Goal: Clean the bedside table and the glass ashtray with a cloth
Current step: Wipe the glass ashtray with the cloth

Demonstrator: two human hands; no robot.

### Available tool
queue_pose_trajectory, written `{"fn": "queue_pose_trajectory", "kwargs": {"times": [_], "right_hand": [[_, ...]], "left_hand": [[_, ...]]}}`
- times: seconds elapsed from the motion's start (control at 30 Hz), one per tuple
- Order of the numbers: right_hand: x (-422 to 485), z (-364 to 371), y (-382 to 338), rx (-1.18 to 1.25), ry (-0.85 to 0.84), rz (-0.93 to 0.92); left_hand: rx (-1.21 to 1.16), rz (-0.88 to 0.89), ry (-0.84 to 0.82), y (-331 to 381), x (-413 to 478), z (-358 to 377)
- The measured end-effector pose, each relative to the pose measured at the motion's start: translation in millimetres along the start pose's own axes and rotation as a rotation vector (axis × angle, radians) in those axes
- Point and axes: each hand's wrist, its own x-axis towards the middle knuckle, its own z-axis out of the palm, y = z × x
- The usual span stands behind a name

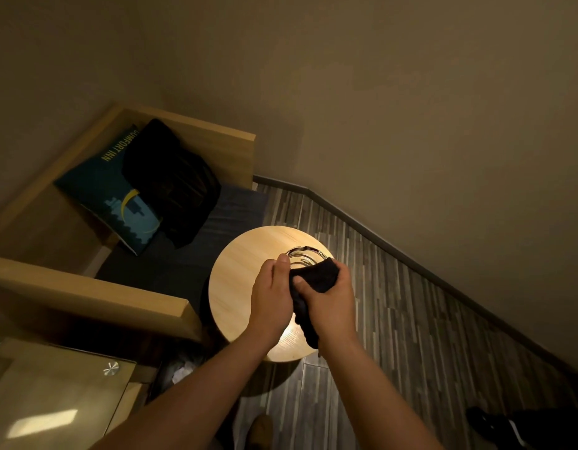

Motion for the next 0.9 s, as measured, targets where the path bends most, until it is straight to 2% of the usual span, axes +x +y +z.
{"fn": "queue_pose_trajectory", "kwargs": {"times": [0.2,0.37,0.47,0.6,0.8,0.9], "right_hand": [[16.9,-32.4,-13.2,-0.348,-0.231,-0.008],[34.0,-38.0,-26.4,-0.491,-0.141,-0.132],[37.4,-28.2,-28.3,-0.483,-0.097,-0.184],[36.5,-13.0,-28.6,-0.457,-0.109,-0.161],[21.8,8.6,-19.3,-0.532,-0.135,-0.200],[18.0,7.2,-15.1,-0.522,-0.208,-0.175]], "left_hand": [[-0.011,-0.059,-0.080,-1.3,2.8,-8.9],[-0.121,-0.095,-0.212,-1.6,0.0,-9.9],[-0.118,-0.109,-0.228,-4.9,1.8,-9.5],[-0.080,-0.068,-0.244,0.5,10.5,-17.9],[-0.036,-0.031,-0.154,11.0,21.6,-31.1],[0.025,-0.025,-0.124,10.1,27.1,-37.2]]}}
